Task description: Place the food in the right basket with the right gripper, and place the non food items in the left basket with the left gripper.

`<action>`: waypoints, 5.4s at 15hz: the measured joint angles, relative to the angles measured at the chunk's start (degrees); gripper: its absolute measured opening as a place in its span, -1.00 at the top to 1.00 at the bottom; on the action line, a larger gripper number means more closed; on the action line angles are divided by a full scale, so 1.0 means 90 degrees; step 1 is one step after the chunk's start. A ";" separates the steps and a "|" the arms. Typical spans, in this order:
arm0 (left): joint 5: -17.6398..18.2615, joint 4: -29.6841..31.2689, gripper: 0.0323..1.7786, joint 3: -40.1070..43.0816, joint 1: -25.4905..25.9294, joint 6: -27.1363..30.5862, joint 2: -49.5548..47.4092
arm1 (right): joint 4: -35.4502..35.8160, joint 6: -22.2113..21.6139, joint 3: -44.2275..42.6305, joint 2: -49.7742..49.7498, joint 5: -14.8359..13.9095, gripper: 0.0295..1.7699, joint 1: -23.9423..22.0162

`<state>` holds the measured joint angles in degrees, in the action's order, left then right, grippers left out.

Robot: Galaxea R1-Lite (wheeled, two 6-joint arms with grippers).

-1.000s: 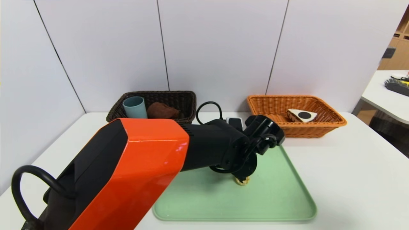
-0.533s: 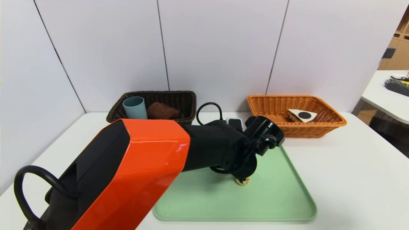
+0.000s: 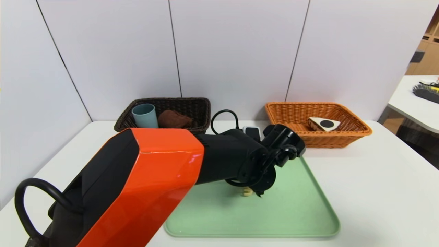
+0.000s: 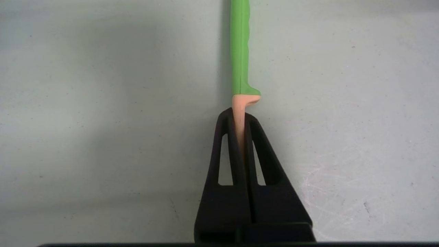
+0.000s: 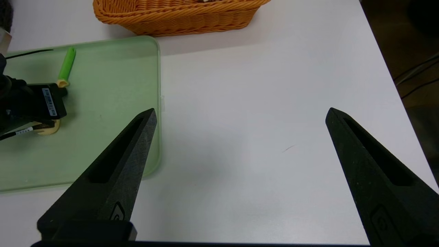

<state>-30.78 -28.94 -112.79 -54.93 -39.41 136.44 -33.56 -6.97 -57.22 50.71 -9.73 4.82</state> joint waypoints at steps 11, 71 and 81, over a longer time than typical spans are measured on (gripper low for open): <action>-0.0056 -0.0066 0.97 0.0007 -0.0051 0.0111 -0.0588 | -0.0031 -0.0011 0.0024 -0.0022 0.0000 -0.92 0.0000; 0.3585 0.7172 0.69 0.4838 0.4257 0.6592 -0.2128 | 0.0088 -0.0238 -0.0432 0.0122 0.0121 -0.92 0.0000; 0.3453 0.7108 -0.47 0.4393 0.4252 0.6596 -0.2131 | 0.0088 -0.0236 -0.0435 0.0146 0.0131 -0.92 0.0000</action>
<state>0.29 35.04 -73.25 -16.66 19.96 117.26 -32.77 -9.09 -61.14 52.03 -8.55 4.82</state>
